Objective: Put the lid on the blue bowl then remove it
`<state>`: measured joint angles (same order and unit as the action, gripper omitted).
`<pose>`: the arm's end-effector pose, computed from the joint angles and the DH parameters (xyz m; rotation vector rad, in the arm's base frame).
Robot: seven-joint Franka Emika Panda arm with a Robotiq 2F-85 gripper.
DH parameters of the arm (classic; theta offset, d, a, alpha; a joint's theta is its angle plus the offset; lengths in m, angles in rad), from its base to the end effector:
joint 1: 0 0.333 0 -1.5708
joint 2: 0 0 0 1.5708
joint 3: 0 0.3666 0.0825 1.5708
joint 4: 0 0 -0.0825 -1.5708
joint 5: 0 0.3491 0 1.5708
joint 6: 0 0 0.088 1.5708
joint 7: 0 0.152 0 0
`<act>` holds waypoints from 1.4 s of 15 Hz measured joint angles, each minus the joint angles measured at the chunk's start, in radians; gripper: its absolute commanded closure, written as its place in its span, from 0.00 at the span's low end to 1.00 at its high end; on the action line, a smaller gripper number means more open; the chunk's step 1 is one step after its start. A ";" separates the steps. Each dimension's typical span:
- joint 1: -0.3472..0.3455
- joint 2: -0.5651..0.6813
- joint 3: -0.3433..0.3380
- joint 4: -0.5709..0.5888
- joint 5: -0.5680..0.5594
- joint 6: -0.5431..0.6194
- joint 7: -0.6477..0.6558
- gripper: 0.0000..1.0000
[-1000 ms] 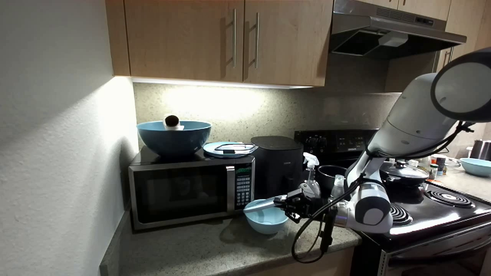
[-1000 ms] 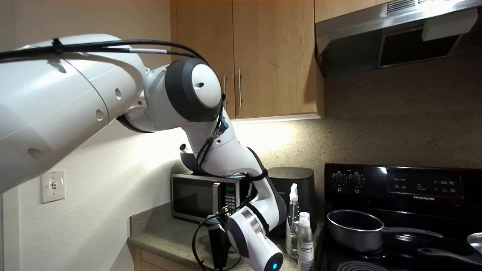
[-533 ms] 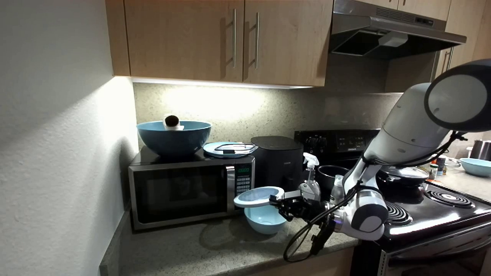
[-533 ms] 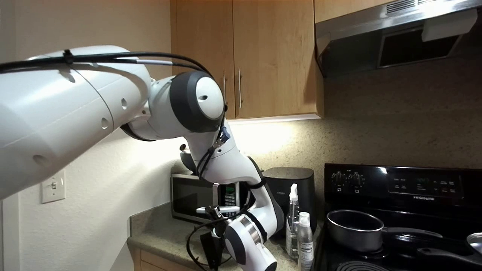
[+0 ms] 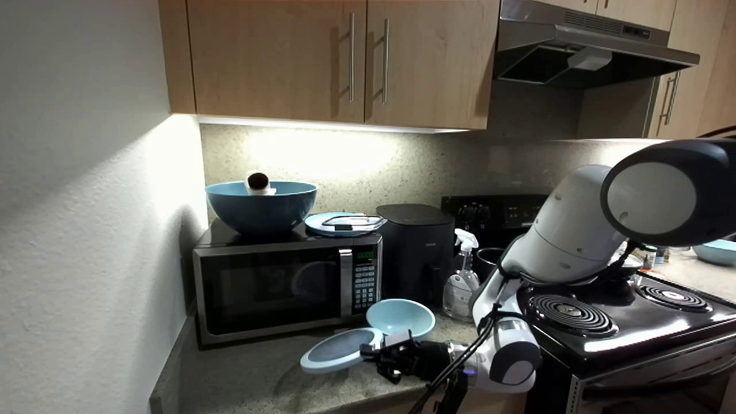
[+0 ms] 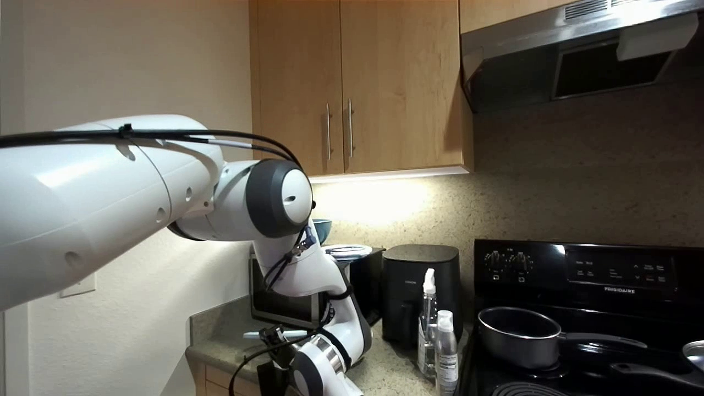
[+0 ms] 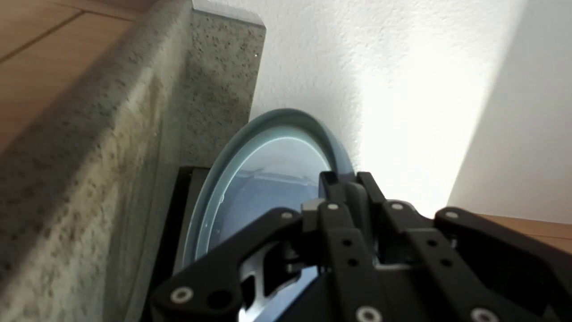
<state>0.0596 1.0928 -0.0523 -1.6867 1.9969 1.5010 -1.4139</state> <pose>0.6476 0.1550 0.0760 -1.4119 0.1003 -0.4450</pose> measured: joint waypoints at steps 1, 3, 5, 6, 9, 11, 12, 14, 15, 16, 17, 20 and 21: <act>0.012 0.017 0.004 0.023 -0.001 0.021 0.016 0.96; 0.024 0.045 0.011 0.067 -0.002 0.057 0.054 0.96; 0.025 0.059 0.017 0.108 -0.002 0.092 0.096 0.96; 0.025 0.062 0.018 0.123 -0.002 0.116 0.122 0.96; 0.025 0.063 0.022 0.170 -0.001 0.246 0.226 0.96; 0.025 0.065 0.022 0.202 -0.001 0.346 0.305 0.96; 0.025 0.067 0.022 0.220 -0.001 0.397 0.346 0.96; 0.025 0.075 0.023 0.257 -0.001 0.483 0.430 0.96; 0.025 0.079 0.023 0.274 0.000 0.511 0.480 0.96; 0.025 0.082 0.025 0.288 -0.001 0.538 0.526 0.61; 0.025 0.084 0.028 0.301 -0.001 0.567 0.568 0.60; 0.035 0.084 0.035 0.331 -0.002 0.663 0.685 0.43; 0.041 0.084 0.036 0.340 -0.002 0.697 0.725 0.35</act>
<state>0.1011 1.1770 -0.0162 -1.3463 1.9946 2.1977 -0.6893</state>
